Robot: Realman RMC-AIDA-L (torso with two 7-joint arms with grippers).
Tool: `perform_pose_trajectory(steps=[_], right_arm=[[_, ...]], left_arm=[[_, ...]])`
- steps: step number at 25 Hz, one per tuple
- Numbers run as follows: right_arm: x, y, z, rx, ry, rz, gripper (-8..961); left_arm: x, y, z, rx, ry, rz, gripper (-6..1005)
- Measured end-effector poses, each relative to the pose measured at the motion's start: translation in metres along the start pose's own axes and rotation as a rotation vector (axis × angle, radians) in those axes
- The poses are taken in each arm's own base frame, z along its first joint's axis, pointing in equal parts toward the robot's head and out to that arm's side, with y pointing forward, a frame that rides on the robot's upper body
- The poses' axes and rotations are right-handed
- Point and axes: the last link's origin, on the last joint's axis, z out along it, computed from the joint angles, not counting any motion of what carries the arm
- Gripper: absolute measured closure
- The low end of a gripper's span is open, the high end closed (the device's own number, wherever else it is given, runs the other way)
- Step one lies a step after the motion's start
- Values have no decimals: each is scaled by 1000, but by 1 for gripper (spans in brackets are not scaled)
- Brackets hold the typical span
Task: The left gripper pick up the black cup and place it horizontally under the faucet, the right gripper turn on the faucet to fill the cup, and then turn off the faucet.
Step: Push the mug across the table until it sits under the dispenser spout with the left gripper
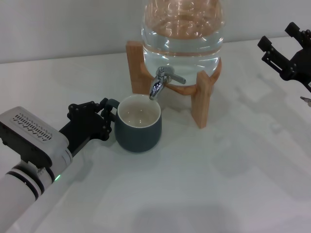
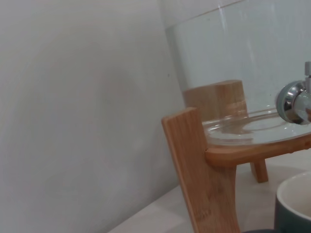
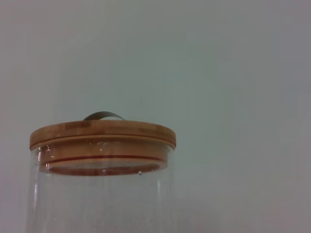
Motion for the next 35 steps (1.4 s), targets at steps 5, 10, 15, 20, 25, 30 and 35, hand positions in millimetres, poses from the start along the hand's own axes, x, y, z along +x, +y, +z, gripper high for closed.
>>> perform_pose_trajectory(steps=[5, 10, 15, 20, 25, 30, 35], right_arm=[[0, 0, 1, -1, -1, 0, 94], [0, 0, 2, -4, -2, -1, 94], [0, 0, 3, -4, -2, -1, 94], [-1, 0, 4, -5, -2, -1, 94], [-1, 0, 5, -4, -2, -1, 94], [-1, 0, 5, -4, -2, -1, 94], [-1, 0, 5, -5, -4, -1, 94]], left_arm=[[0, 0, 0, 0, 1, 0, 905], [0, -1, 0, 1, -1, 1, 876], [0, -1, 0, 4, 0, 0, 828], [0, -1, 0, 4, -2, 0, 777], [-2, 0, 0, 1, -15, 0, 729], [-3, 0, 0, 1, -19, -2, 659], [-5, 1, -2, 0, -26, -4, 650]])
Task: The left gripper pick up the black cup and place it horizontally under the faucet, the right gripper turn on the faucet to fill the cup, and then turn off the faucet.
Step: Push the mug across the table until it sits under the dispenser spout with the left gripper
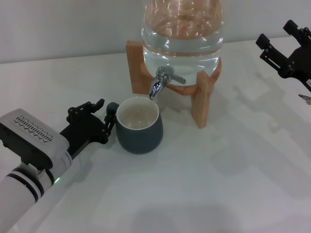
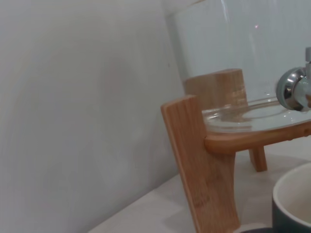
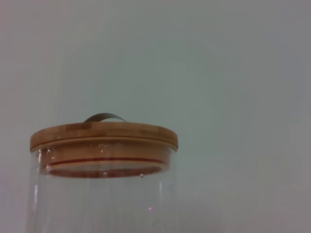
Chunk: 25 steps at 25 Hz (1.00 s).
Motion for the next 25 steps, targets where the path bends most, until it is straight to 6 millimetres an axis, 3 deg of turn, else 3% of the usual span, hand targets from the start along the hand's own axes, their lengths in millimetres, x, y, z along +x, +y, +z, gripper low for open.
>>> perform_pose_trajectory(steps=[25], right_arm=[[1, 1, 1, -3, 3, 2, 94]], left_arm=[[-9, 6, -9, -7, -18, -22, 606]])
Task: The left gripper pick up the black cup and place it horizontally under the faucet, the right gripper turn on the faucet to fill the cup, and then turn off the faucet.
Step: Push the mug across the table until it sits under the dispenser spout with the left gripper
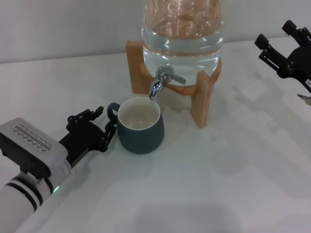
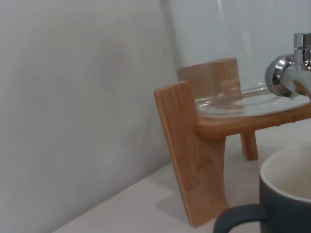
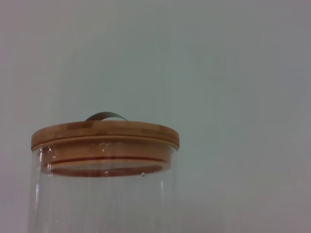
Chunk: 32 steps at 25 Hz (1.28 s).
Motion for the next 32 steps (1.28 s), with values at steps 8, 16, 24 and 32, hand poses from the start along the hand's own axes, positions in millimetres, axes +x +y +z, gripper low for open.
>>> perform_pose_trajectory(steps=[8, 16, 24, 32], right_arm=[[1, 1, 1, 0, 2, 3, 93], [1, 1, 2, 0, 7, 4, 93], [2, 1, 2, -7, 14, 2, 93], [2, 1, 2, -6, 15, 2, 93]], left_arm=[[-5, 1, -5, 7, -10, -11, 545], [-14, 2, -14, 29, -24, -23, 502], [-15, 4, -18, 48, -14, 15, 501], [-15, 0, -20, 81, -4, 38, 499]])
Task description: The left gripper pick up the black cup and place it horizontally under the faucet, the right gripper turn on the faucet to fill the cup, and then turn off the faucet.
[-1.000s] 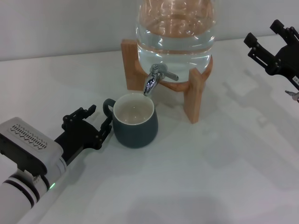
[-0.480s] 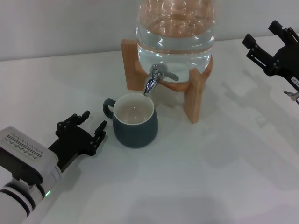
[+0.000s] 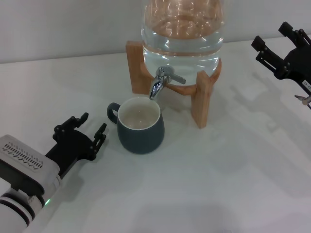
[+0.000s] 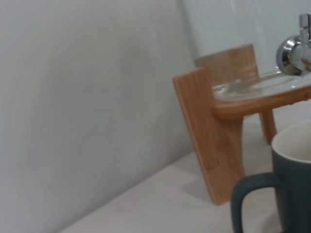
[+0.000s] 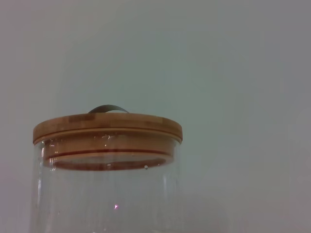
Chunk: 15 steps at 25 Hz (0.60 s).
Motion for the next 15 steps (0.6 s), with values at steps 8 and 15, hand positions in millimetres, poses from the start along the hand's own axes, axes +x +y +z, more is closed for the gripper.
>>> perform_pose_trajectory(steps=[8, 15], right_arm=[[0, 0, 0, 0, -1, -1, 93], [1, -2, 1, 6, 8, -3, 93]], left_arm=[[1, -5, -6, 54, 31, 30, 476], [3, -8, -11, 96, 60, 69, 451]])
